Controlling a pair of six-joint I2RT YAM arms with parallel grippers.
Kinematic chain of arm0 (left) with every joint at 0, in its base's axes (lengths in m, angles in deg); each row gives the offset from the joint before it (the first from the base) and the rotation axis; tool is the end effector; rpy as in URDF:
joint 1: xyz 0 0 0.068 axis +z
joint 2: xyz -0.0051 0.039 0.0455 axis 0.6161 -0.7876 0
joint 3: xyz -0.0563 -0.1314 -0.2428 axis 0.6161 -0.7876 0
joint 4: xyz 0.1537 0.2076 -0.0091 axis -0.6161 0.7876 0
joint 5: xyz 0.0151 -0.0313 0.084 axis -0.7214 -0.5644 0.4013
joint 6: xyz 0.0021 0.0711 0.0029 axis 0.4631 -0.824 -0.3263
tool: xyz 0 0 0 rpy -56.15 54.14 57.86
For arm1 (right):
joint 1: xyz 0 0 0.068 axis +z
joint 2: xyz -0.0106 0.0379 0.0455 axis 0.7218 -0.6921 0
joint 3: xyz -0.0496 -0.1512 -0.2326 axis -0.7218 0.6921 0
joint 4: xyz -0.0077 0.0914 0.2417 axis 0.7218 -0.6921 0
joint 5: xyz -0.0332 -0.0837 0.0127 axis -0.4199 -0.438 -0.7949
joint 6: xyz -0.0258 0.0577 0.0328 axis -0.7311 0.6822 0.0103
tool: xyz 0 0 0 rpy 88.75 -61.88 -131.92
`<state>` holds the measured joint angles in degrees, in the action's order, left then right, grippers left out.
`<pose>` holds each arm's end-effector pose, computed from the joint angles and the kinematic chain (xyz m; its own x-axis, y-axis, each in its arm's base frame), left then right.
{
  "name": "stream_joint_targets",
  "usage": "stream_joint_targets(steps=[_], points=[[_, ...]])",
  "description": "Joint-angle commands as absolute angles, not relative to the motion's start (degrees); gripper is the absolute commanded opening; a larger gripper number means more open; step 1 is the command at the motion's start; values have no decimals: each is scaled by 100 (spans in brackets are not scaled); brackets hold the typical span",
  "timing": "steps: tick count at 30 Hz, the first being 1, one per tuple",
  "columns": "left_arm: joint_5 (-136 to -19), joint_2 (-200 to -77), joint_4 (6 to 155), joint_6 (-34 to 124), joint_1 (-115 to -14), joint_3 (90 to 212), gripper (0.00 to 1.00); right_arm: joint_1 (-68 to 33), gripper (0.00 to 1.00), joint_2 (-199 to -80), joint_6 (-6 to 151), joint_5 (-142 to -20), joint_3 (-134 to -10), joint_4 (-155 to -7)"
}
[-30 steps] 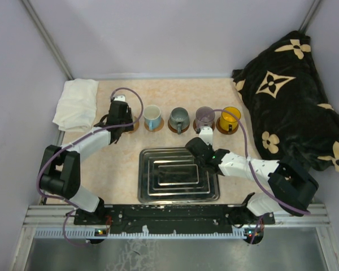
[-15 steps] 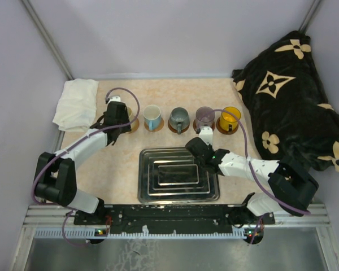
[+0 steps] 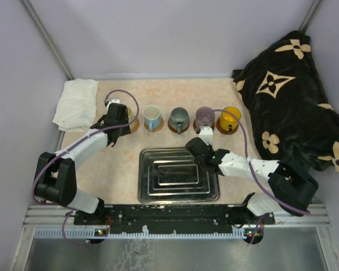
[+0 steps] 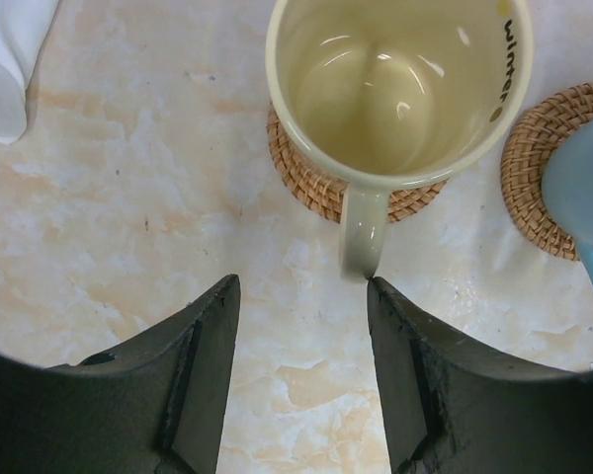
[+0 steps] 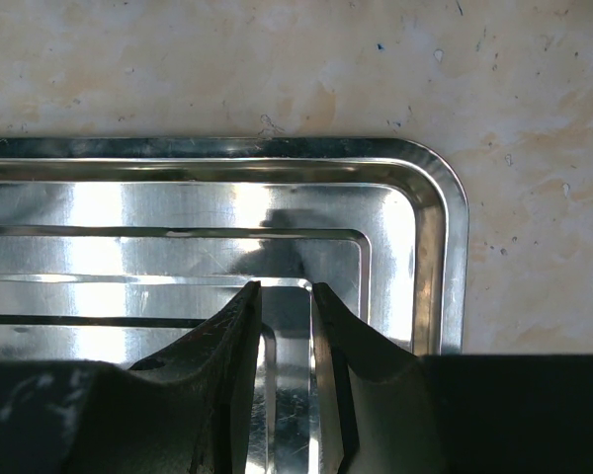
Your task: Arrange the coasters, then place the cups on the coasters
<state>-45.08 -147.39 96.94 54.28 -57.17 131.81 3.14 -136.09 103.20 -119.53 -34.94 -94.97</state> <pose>0.3104 -0.0826 0.2180 -0.6504 -0.1109 -0.7514 -0.2066 0.9778 0.0345 0.1930 0.1790 0.1743 -0.6936 0.0017 -0.7204 -0.0408 0.9983 0.0417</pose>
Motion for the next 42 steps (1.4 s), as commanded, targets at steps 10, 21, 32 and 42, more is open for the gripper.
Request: stream_joint_targets(steps=[10,21,32,42], points=[[-4317,-14681,9979,5712,-5733,13220,60,333,28,-13453,10371,-12093,-3511,-9346],[-4949,-14488,9633,5589,-5737,13151,71,328,28,-13540,10363,-12050,-3560,-9314],[-4713,-15104,9442,5614,-5737,13350,71,337,28,-13497,10360,-12134,-3534,-9366],[-4234,-15103,9532,5671,-5731,13295,72,340,28,-13574,10390,-12097,-3515,-9298]])
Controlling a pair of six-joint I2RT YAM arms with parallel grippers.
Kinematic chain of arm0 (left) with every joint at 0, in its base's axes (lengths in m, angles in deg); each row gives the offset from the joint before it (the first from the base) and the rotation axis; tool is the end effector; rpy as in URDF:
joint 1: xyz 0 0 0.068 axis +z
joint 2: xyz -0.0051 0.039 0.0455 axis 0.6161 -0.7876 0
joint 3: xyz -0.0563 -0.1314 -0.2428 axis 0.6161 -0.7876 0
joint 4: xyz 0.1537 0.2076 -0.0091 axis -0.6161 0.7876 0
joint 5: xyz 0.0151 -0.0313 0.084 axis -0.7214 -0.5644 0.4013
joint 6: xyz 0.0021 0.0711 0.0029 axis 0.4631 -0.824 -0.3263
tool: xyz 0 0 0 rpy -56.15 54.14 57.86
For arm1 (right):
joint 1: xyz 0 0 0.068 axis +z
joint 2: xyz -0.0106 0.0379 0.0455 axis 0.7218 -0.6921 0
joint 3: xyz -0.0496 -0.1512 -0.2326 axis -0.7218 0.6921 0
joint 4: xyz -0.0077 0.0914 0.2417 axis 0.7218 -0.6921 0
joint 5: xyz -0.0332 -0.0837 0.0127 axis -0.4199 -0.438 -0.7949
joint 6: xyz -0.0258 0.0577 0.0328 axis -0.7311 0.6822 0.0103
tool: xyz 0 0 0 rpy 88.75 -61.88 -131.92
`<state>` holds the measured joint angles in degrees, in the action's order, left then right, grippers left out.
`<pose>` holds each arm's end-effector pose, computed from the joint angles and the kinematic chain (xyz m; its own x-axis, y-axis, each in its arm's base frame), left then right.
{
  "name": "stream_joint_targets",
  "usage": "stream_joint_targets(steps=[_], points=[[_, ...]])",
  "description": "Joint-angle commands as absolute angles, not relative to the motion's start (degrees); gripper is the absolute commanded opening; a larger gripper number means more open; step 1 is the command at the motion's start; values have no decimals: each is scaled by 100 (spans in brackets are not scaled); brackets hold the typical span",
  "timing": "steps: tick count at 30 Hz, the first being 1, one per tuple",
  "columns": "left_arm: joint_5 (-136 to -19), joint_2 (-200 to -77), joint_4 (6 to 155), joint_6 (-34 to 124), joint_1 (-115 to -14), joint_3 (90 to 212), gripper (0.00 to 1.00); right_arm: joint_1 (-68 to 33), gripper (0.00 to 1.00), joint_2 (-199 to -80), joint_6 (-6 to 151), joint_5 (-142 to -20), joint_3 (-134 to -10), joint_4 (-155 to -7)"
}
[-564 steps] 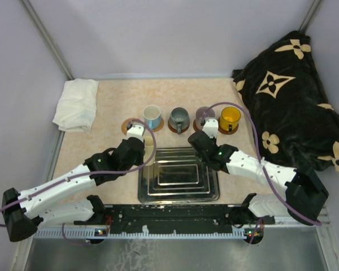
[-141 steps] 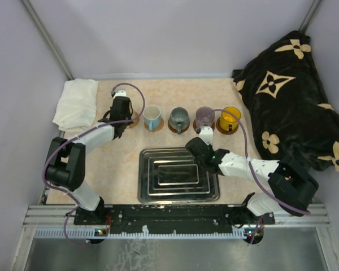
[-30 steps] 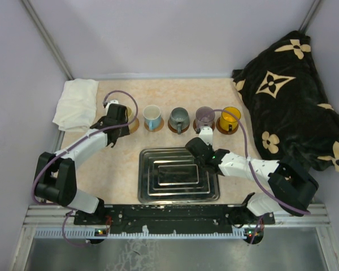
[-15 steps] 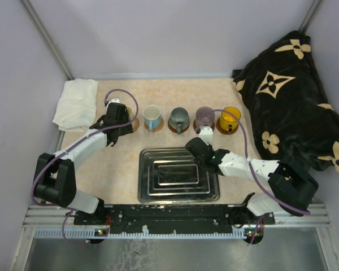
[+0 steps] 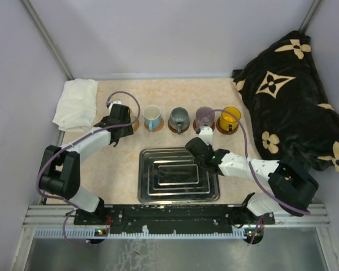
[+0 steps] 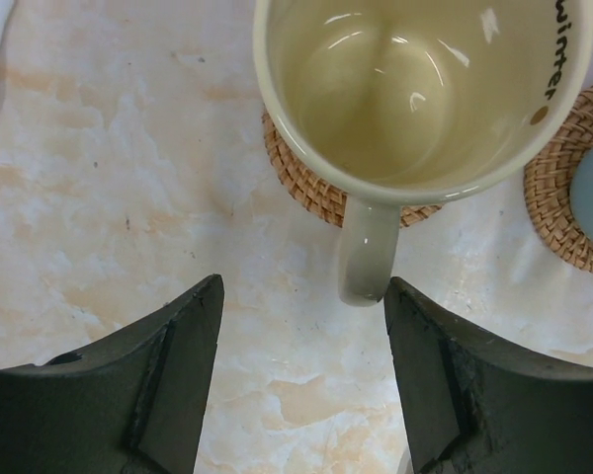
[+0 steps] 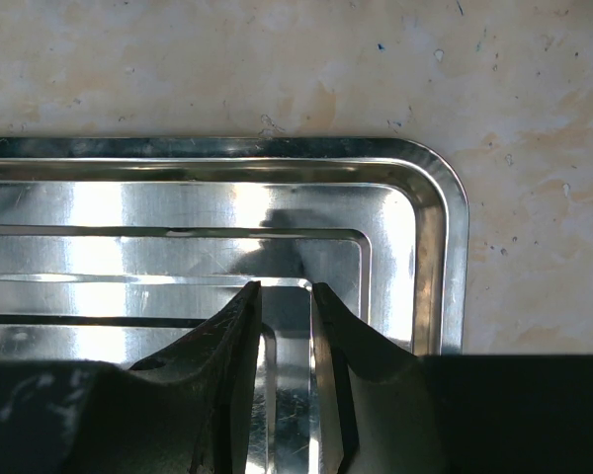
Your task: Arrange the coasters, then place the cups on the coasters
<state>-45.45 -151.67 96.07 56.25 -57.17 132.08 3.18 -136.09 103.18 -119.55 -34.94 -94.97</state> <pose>0.3192 -0.0860 0.1979 -0.6828 -0.1317 -0.7187 -0.2235 0.9741 0.0338 0.1929 0.1791 0.1743 -0.6934 0.0009 -0.7205 -0.0415 0.9983 0.0412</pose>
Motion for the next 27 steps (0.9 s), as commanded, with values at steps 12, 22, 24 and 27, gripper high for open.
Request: stream_joint_targets(steps=[12,22,24,27], points=[[-4112,-15188,9598,5752,-5727,13327,72,342,28,-13599,10409,-12101,-3496,-9323],[-4008,-15146,9763,5736,-5727,13327,72,343,28,-13611,10413,-12076,-3489,-9297],[-3993,-15156,9804,5754,-5724,13344,72,338,28,-13603,10414,-12083,-3502,-9310],[-3981,-15170,9858,5772,-5728,13354,72,342,28,-13595,10414,-12085,-3494,-9316]])
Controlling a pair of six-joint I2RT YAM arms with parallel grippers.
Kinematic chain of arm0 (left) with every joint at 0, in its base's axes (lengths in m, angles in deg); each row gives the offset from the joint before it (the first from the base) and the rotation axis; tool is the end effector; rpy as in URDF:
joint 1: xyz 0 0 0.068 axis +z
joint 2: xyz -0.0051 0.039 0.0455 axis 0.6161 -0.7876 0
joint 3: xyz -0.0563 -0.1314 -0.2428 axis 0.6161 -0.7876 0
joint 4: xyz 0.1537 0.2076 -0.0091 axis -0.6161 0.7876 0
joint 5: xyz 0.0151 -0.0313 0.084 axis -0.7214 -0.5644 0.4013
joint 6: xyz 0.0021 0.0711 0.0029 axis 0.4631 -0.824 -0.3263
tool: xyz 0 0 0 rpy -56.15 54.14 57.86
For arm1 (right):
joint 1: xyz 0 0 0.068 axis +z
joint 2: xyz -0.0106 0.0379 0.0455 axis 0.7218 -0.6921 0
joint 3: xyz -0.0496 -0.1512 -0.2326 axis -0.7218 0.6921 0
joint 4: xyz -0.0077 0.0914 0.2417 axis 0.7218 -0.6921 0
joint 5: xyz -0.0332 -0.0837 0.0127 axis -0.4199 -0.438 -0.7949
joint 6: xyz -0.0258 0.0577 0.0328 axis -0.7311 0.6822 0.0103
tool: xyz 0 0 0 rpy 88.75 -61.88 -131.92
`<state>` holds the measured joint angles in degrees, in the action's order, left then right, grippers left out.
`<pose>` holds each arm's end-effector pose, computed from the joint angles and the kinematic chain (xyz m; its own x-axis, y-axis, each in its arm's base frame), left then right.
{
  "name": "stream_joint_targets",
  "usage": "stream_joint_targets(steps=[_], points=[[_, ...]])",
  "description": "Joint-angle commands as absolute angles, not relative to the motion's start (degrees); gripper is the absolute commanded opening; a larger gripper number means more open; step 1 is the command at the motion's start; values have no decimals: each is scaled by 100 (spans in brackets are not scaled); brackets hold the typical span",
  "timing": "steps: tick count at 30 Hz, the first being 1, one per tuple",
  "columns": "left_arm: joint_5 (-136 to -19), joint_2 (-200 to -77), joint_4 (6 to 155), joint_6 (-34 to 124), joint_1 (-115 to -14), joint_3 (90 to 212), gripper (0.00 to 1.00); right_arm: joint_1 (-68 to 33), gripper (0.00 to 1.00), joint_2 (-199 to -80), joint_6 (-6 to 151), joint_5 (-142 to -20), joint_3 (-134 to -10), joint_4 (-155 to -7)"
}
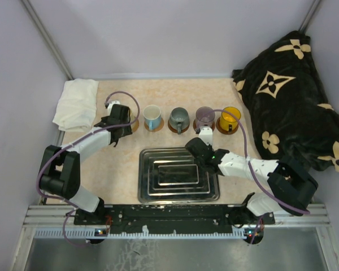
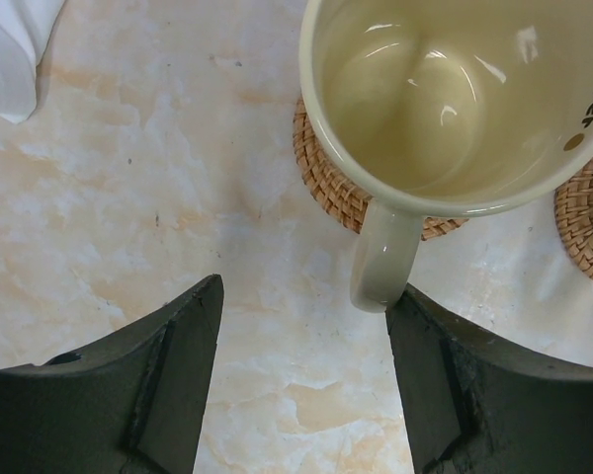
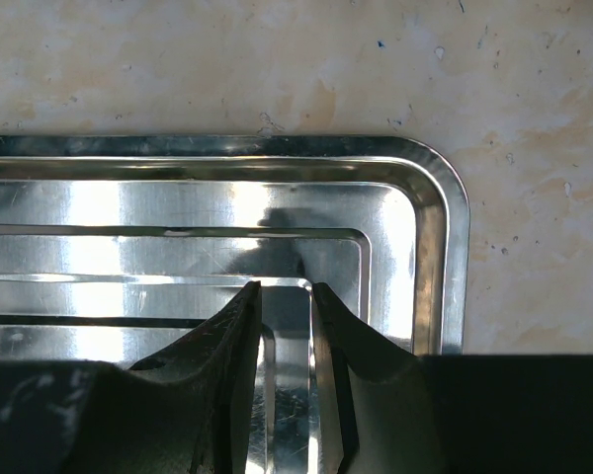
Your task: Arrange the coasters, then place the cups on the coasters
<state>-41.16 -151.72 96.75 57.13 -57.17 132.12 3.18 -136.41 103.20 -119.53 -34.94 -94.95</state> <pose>0.3185 -0.0816 0.1983 -0.6671 -0.1372 -0.7323 -0.2810 0.9566 0.0767 0.1931 0.1794 0.1730 -0.6960 -0.0016 -0.7180 -0.0414 0.9984 0.0379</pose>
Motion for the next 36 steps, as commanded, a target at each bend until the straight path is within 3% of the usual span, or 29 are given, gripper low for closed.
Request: stream_joint_targets(steps=[1,18,22,24,27,29,36], points=[[-3966,-15162,9869,5778,-5728,13350,72,343,28,-13594,10413,-12085,-3493,-9316],[-4497,-14721,9586,5533,-5728,13279,74,342,28,-13471,10422,-12144,-3467,-9329],[-4795,-14261,9372,5500,-5737,13137,82,343,29,-13275,10341,-12169,-3384,-9232],[-4906,-13987,9287,5448,-5737,13083,92,339,29,-13098,10303,-12240,-3306,-9162],[-4952,-13629,9374,5407,-5737,13076,94,340,31,-12808,10242,-12494,-3275,-9216],[-4924,-13407,9458,5451,-5737,13054,99,333,35,-12623,10119,-12709,-3301,-9290],[-4627,-12571,9659,5554,-5737,12844,99,-418,56,-11938,9684,-12934,-3563,-9619]])
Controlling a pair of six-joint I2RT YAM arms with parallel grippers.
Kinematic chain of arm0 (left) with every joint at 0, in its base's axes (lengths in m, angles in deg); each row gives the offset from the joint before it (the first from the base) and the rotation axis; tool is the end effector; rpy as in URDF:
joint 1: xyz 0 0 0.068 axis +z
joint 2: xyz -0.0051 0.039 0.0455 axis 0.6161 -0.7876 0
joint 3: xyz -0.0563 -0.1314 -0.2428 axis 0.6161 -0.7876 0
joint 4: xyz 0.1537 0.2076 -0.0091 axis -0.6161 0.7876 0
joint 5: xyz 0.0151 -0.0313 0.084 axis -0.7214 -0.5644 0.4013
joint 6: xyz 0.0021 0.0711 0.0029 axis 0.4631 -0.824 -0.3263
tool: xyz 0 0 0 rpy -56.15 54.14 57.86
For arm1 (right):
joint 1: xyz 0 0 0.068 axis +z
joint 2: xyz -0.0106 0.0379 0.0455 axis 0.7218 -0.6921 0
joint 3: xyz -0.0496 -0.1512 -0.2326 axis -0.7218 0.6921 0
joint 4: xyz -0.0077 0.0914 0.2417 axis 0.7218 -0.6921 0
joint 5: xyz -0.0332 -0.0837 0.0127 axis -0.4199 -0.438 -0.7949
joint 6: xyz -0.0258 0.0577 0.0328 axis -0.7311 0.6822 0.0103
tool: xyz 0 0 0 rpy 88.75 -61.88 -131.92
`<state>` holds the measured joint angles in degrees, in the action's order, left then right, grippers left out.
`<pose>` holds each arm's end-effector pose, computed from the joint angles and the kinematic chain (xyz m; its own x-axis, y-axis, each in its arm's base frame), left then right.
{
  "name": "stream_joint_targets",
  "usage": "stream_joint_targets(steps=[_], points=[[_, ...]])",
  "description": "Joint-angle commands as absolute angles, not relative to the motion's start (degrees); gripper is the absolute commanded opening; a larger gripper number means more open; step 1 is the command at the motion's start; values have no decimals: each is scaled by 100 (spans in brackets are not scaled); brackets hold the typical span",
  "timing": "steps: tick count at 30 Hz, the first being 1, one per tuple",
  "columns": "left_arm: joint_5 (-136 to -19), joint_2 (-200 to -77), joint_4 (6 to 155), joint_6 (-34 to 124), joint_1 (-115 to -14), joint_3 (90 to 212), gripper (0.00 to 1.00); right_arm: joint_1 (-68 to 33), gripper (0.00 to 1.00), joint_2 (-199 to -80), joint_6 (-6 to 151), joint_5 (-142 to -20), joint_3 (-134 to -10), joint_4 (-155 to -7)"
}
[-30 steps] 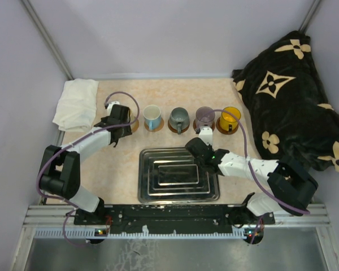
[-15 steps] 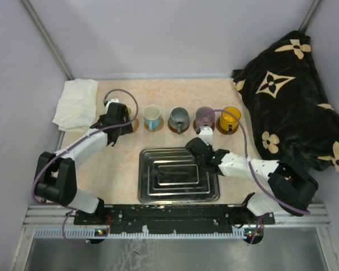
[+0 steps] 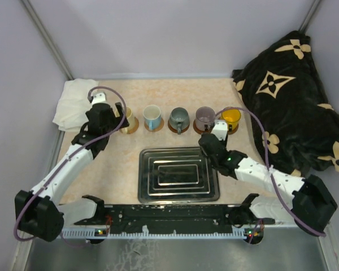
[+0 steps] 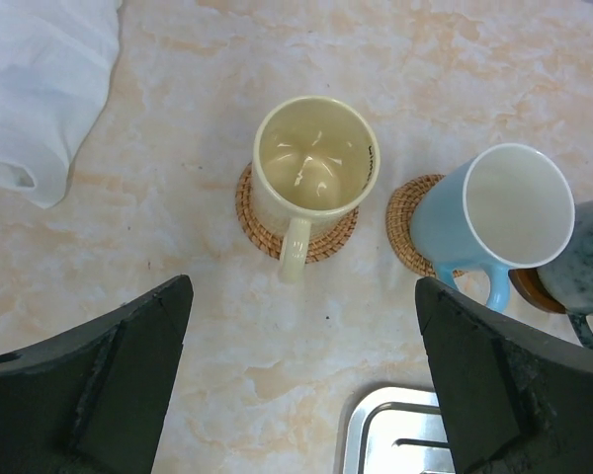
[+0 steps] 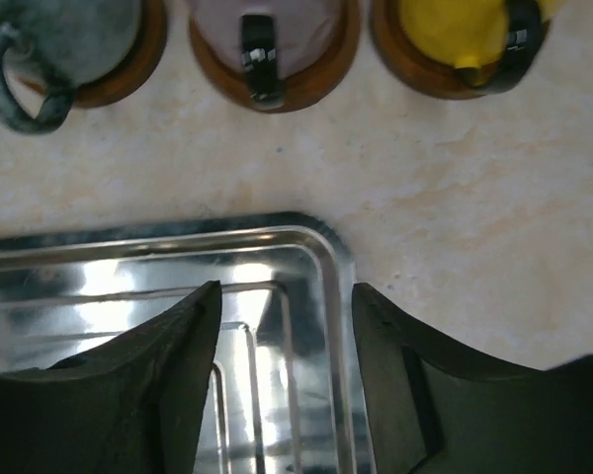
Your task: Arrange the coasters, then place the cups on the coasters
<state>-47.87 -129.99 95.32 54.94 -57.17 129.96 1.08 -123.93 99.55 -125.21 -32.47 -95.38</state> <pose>0.2676 -0.0705 0.2940 -0.4298 -0.2050 -0.8793 -0.1589 0.9759 -0.1498 0.1843 0.1485 0.2110 -0.5630 0.0570 -0.8245 0.0117 0.9981 0.0610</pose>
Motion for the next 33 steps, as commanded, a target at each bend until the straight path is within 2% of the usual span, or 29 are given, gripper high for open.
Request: stream_joint_targets(steps=[1,7,9,10,17,25,33], points=[[-4567,-12431,9743,5567,-5737,12831,99,-597,59,-11786,9616,-12929,-3582,-9634],[-4097,-11694,10369,5613,-5733,12894,99,-1792,81,-10860,9403,-12909,-3768,-9936],[-3885,-11535,10663,5690,-5732,12948,99,-2263,97,-10668,9411,-12796,-3848,-10108],[-3781,-11447,10810,5752,-5736,12960,99,-2446,99,-10590,9432,-12785,-3887,-10180],[-2970,-10848,11755,6309,-5730,13040,99,-2989,99,-10058,9630,-13503,-3924,-10571],[-2662,-10271,12022,6396,-5737,12987,99,-3251,99,-9191,9669,-14426,-3834,-10502],[-2699,-10193,12277,6656,-5736,12863,99,-3251,99,-8751,9582,-14537,-3750,-10508]])
